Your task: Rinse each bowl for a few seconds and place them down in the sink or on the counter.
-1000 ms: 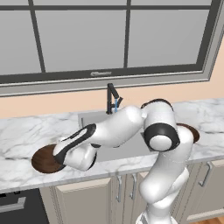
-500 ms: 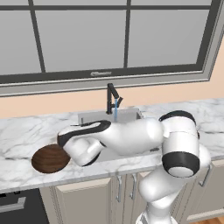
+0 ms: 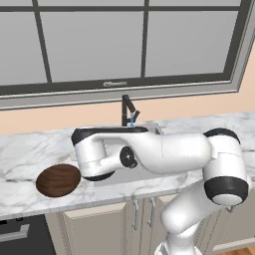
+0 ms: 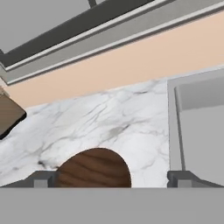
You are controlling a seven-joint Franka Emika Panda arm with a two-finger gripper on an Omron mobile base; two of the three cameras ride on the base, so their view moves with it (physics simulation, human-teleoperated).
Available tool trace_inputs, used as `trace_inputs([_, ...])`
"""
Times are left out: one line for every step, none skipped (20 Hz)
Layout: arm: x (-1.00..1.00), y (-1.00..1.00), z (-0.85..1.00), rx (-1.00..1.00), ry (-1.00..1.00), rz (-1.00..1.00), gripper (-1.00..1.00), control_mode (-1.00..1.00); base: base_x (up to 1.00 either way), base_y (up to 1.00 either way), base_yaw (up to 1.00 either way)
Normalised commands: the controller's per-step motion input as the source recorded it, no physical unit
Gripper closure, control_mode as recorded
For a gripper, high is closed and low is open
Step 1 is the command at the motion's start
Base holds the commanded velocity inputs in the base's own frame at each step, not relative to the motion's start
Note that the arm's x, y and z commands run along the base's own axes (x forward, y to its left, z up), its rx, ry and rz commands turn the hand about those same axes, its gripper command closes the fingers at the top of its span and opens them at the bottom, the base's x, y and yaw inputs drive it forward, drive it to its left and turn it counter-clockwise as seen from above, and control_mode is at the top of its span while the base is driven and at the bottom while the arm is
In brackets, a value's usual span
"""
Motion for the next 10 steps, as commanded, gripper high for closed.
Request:
trace_inputs([0.0, 0.2, 1.0, -0.09, 0.0, 0.06, -1.0, -1.0, 0.0, 0.0, 0.0])
trace_inputs([-0.01, 0.22, 1.0, -0.08, 0.0, 0.04, -1.0, -1.0, 0.0, 0.0, 0.0])
trace_inputs([-0.06, 0.21, 1.0, -0.06, 0.0, 0.0, -1.0, -1.0, 0.0, 0.0, 0.0])
trace_inputs([-0.09, 0.19, 0.88, -0.04, 0.0, -0.05, -1.0, -1.0, 0.0, 0.0, 0.0])
trace_inputs([-0.16, 0.14, 0.84, -0.03, -0.01, -0.13, -1.0, -1.0, 0.0, 0.0, 0.0])
trace_inputs([-0.17, 0.08, 0.74, 0.0, 0.0, -0.21, -1.0, -1.0, 0.0, 0.0, 0.0])
trace_inputs([-0.18, 0.06, 0.78, 0.0, 0.0, -0.25, -1.0, -1.0, 0.0, 0.0, 0.0])
trace_inputs([-0.24, 0.04, 0.72, 0.0, 0.0, -0.27, -1.0, -1.0, 0.0, 0.0, 0.0])
trace_inputs([-0.21, 0.01, 0.68, 0.0, 0.0, -0.3, -1.0, -1.0, 0.0, 0.0, 0.0])
trace_inputs([-0.25, 0.0, 0.63, 0.03, 0.0, -0.32, -1.0, -1.0, 0.0, 0.0, 0.0])
